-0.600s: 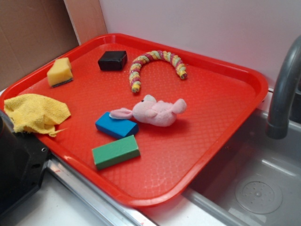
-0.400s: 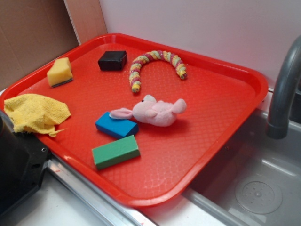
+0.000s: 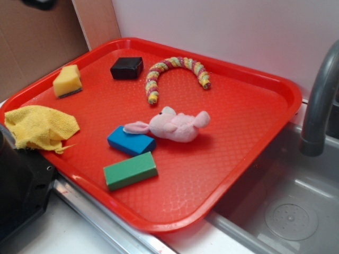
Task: Grab the green sponge.
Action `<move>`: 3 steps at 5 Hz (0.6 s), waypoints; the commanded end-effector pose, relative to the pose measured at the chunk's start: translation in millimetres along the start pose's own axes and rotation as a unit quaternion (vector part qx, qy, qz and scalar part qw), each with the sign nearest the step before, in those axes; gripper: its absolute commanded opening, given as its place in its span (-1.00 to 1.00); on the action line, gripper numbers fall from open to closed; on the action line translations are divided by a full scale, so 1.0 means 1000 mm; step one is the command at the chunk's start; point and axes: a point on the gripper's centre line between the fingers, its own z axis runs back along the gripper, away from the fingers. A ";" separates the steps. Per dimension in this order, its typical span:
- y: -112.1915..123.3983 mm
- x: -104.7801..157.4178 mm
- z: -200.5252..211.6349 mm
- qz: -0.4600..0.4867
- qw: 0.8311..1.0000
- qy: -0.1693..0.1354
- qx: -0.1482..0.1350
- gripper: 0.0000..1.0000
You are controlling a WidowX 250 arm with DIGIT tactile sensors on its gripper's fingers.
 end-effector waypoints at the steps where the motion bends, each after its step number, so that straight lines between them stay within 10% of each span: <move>1: 0.040 0.067 -0.057 0.134 0.988 -0.071 -0.007 1.00; 3: 0.087 0.032 -0.077 0.277 0.955 -0.106 0.003 1.00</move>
